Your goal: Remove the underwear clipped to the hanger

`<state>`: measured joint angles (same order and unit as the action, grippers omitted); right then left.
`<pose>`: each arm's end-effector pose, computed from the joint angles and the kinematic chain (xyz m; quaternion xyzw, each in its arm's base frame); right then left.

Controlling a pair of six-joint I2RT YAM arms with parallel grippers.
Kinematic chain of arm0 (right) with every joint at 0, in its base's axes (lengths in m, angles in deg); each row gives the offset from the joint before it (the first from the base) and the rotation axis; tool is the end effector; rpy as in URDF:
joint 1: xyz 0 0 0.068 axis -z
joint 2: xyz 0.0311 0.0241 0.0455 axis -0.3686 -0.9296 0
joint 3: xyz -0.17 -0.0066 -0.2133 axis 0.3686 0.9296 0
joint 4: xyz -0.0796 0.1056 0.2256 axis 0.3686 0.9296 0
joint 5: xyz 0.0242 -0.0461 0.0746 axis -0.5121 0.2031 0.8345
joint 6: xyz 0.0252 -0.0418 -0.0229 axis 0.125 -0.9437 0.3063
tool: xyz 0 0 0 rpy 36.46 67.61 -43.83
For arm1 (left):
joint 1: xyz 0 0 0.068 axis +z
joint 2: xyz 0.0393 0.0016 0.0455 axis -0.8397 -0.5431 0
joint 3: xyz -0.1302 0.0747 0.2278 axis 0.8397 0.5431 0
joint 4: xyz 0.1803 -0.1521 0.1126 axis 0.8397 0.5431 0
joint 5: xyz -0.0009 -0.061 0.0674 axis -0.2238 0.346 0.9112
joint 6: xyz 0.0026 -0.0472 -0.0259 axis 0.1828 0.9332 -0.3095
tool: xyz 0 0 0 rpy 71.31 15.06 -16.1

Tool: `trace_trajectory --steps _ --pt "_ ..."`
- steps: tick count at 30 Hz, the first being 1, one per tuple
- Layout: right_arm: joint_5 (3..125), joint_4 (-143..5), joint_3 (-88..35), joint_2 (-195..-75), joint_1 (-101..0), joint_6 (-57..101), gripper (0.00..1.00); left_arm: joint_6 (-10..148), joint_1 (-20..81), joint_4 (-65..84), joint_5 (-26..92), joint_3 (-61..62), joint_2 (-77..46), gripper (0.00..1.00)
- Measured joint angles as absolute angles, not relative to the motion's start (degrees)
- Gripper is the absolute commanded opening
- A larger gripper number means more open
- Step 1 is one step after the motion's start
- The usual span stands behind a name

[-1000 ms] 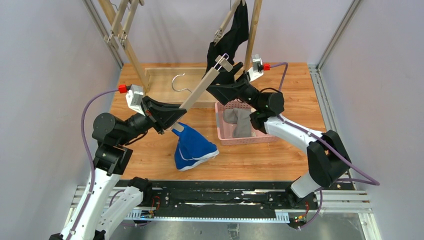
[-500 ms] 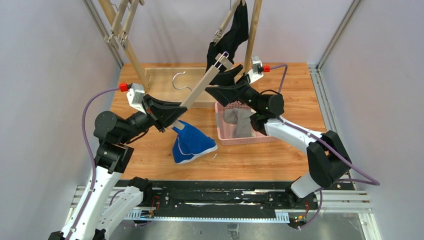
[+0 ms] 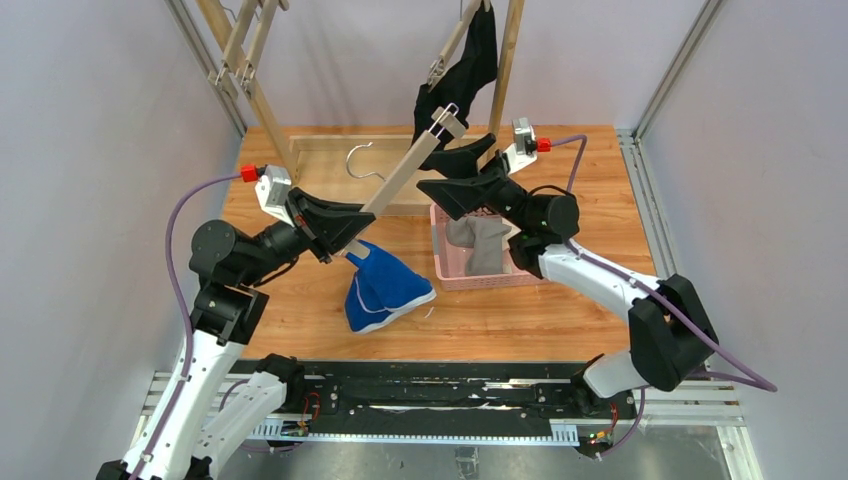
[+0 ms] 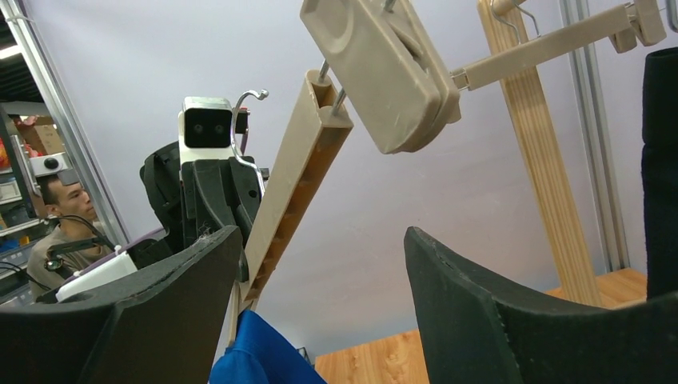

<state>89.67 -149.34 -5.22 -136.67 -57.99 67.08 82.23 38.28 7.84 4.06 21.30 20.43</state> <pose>0.2264 0.1910 0.3917 -0.2256 0.3513 0.6985 0.5812 0.1268 -0.0659 0.4171 0.2248 0.5851 -0.4593 0.6294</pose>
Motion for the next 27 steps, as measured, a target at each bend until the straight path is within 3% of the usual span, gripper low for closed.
trace_trajectory --steps 11,19,20,21,22,26,27 --pt "89.9 -152.3 -11.7 -143.7 -59.6 70.4 0.7 82.2 38.3 7.8 4.0 21.3 20.0 0.0" --pt "90.3 -153.2 -14.4 -145.0 -60.6 71.6 0.34 82.2 38.3 7.8 4.1 21.3 20.0 0.0" --pt "90.3 -153.2 -14.4 -145.0 -60.6 71.6 0.24 82.2 38.3 7.9 4.2 21.3 20.0 0.0" --pt "90.4 -153.3 -14.4 -145.0 -60.6 71.8 0.08 82.2 38.3 8.0 4.2 21.3 20.0 0.0" --pt "90.5 -153.5 -14.4 -145.0 -60.6 71.9 0.01 82.2 38.3 8.1 4.4 21.3 20.0 0.0" --pt "90.7 -153.6 -14.9 -145.0 -60.8 74.9 0.01 81.8 38.3 7.9 4.6 21.3 19.9 0.02" --pt "90.7 -153.5 -15.1 -145.0 -60.8 75.1 0.01 81.8 38.3 7.8 4.6 21.3 19.9 0.12"
